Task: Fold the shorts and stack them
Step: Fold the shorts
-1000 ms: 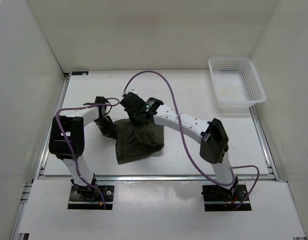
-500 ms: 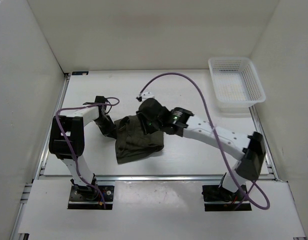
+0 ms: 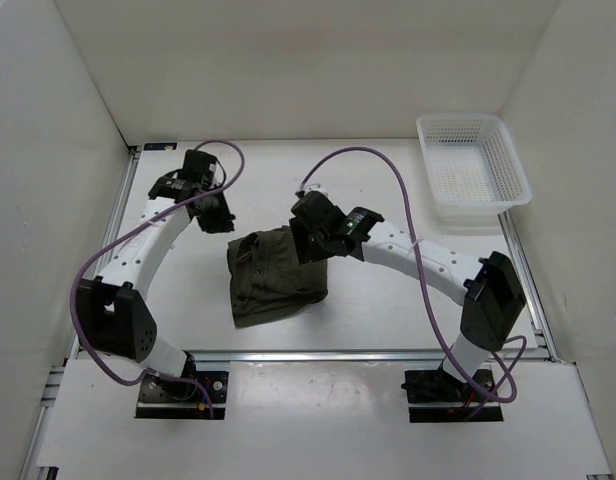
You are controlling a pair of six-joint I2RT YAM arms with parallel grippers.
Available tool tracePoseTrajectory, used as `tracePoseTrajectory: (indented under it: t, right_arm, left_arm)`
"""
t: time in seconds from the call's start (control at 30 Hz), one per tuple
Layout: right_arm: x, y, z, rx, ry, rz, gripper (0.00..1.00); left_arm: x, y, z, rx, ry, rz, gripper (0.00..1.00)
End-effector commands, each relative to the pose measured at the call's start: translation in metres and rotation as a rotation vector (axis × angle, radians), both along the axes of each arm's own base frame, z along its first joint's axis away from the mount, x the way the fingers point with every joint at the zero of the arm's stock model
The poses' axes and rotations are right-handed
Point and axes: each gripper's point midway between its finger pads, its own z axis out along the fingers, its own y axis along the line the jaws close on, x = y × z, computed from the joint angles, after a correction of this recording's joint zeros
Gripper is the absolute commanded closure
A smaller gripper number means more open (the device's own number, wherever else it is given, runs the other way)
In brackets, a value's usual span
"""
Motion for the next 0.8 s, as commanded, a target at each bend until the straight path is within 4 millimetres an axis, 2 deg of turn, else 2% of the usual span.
tracePoseTrajectory:
  t: [0.0,0.03,0.07,0.13,0.17,0.2,0.23,0.33,0.4,0.47,0.53,0.63,0.77]
  right_arm:
    - [0.013,-0.005,-0.003,0.055,0.048,-0.023,0.42]
    - [0.012,-0.007,-0.007,0.054,0.065,-0.023,0.4]
    - [0.015,-0.01,-0.007,0.059,0.071,-0.031,0.34]
    - [0.014,-0.017,-0.013,0.047,0.081,-0.041,0.34]
    - [0.011,-0.021,-0.02,0.032,0.093,-0.042,0.32]
    - [0.013,-0.026,-0.019,0.034,0.092,-0.052,0.29]
    - [0.014,-0.03,-0.018,0.035,0.091,-0.061,0.29]
    - [0.012,-0.039,-0.027,0.017,0.106,-0.075,0.29]
    - [0.01,-0.042,-0.027,0.016,0.107,-0.075,0.28]
    - [0.011,-0.046,-0.027,0.016,0.107,-0.084,0.28]
    - [0.012,-0.047,-0.027,0.011,0.101,-0.089,0.28]
    - [0.012,-0.05,-0.027,0.007,0.095,-0.095,0.28]
    - [0.013,-0.051,-0.027,0.001,0.088,-0.101,0.28]
  left_arm:
    - [-0.019,-0.029,-0.011,0.007,0.07,-0.132,0.83]
    - [-0.022,-0.04,-0.019,0.005,0.096,-0.165,0.87]
    - [-0.028,-0.049,-0.028,-0.016,0.124,-0.203,0.9]
    - [-0.036,-0.06,-0.039,-0.032,0.151,-0.241,0.9]
    - [-0.043,-0.07,-0.05,-0.035,0.168,-0.276,0.9]
    - [-0.045,-0.074,-0.054,-0.034,0.169,-0.29,0.88]
    - [-0.048,-0.078,-0.063,-0.035,0.193,-0.283,0.69]
    - [-0.05,-0.075,-0.077,-0.004,0.233,-0.255,0.39]
    - [-0.052,-0.076,-0.084,0.004,0.246,-0.249,0.3]
    - [-0.055,-0.075,-0.094,0.013,0.277,-0.247,0.3]
    - [-0.061,-0.079,-0.099,0.007,0.302,-0.253,0.39]
    - [-0.069,-0.08,-0.104,0.004,0.327,-0.256,0.45]
    - [-0.076,-0.09,-0.104,-0.054,0.345,-0.295,0.45]
